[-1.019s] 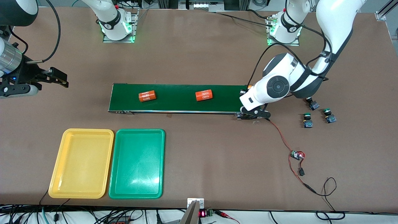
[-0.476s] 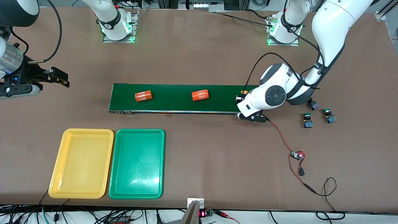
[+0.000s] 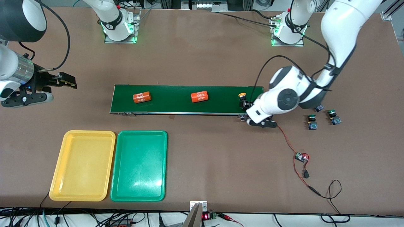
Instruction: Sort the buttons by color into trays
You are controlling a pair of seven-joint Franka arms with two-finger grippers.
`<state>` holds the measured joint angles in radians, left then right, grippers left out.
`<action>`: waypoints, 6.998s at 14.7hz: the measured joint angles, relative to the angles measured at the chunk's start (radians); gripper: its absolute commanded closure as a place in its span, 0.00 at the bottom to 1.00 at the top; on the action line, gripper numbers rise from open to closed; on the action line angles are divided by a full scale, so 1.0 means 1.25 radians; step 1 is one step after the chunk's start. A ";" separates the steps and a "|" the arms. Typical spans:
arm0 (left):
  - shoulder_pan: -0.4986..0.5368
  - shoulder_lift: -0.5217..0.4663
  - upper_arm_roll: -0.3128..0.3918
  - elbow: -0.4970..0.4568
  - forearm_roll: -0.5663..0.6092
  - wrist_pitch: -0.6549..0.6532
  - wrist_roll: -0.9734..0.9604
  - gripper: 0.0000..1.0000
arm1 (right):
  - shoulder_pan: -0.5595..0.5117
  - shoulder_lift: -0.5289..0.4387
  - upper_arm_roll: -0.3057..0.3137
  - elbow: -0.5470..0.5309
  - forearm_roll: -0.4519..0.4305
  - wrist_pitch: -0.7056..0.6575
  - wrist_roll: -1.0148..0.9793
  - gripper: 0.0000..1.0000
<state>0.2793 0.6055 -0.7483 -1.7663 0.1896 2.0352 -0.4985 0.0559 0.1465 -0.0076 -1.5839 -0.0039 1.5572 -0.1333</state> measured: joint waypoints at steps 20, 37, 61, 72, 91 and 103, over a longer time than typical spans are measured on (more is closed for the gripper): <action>0.166 0.085 0.178 0.094 0.175 0.005 0.241 0.00 | -0.036 -0.073 -0.007 -0.091 0.022 0.000 -0.045 0.00; 0.234 0.112 0.171 -0.022 0.175 0.108 0.317 1.00 | 0.097 -0.192 0.009 -0.466 0.024 0.242 0.152 0.00; 0.104 0.093 -0.208 -0.039 0.175 -0.066 -0.155 0.97 | 0.376 -0.120 0.008 -0.513 0.023 0.482 0.532 0.00; 0.025 0.101 -0.131 -0.033 0.179 -0.004 -0.161 0.00 | 0.373 -0.113 -0.006 -0.513 0.023 0.483 0.533 0.00; 0.574 0.078 -0.167 -0.021 0.181 -0.180 0.059 0.00 | 0.452 0.001 0.006 -0.467 0.015 0.569 0.584 0.00; 0.691 0.078 -0.168 -0.222 0.229 0.042 0.053 0.00 | 0.447 0.012 -0.002 -0.450 0.014 0.622 0.515 0.00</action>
<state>1.1434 0.7034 -0.9583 -2.0439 0.4756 2.0872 -0.4326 0.6148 0.1615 -0.0103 -2.1459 0.0130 2.3347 0.5101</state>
